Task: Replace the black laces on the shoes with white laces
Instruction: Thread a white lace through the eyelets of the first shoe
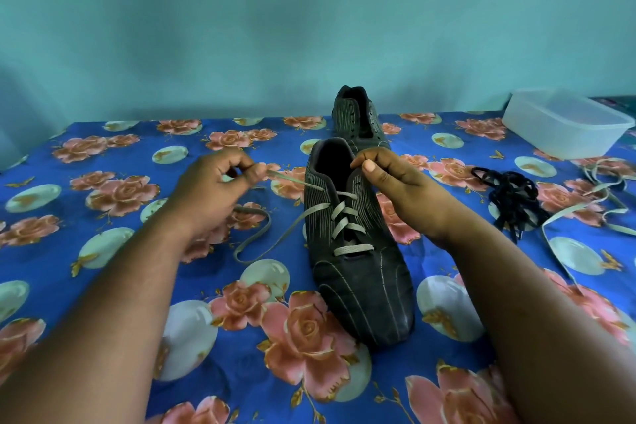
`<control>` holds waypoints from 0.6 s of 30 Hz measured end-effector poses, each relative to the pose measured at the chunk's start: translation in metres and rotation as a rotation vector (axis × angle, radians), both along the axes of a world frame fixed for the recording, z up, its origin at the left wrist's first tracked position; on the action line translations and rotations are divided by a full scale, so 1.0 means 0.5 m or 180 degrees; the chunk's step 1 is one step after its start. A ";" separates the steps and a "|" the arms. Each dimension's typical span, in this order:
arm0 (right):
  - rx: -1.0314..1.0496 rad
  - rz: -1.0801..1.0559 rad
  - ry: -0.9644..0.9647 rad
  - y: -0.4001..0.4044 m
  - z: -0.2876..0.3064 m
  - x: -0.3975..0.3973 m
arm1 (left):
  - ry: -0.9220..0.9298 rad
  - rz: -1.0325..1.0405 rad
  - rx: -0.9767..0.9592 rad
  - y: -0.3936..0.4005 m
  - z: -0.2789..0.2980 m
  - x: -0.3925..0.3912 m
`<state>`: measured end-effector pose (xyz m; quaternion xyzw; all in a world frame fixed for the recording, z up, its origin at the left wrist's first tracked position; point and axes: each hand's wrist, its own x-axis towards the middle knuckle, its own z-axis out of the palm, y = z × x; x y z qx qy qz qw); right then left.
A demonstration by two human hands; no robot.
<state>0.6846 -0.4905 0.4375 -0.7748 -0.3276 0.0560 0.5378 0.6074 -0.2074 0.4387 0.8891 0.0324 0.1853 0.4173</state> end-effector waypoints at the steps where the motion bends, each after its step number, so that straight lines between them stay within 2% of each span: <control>1: -0.0015 -0.0003 -0.0031 0.000 0.000 0.001 | 0.0044 0.0134 0.0223 0.015 -0.001 0.002; 5: -0.0202 -0.0088 -0.0340 0.003 -0.006 0.001 | 0.0431 0.0278 0.0516 0.011 -0.010 0.005; 7: -0.0220 -0.0194 -0.0588 0.003 -0.010 0.003 | 0.0189 0.0349 0.0921 -0.004 -0.019 0.011; 9: -0.0234 -0.0193 -0.0947 0.002 -0.015 0.003 | -0.0162 0.0085 0.1029 -0.028 -0.022 0.010; 12: -0.0521 -0.0200 -0.1527 0.004 -0.019 0.001 | -0.0441 -0.0558 0.0781 -0.063 -0.031 0.013; 16: -0.0652 -0.0253 -0.1851 0.009 -0.007 -0.003 | -0.0675 -0.0775 0.0410 -0.093 -0.027 0.014; 18: -0.0828 -0.0269 -0.2008 0.017 -0.002 -0.004 | -0.0561 -0.0963 0.0257 -0.101 -0.023 0.012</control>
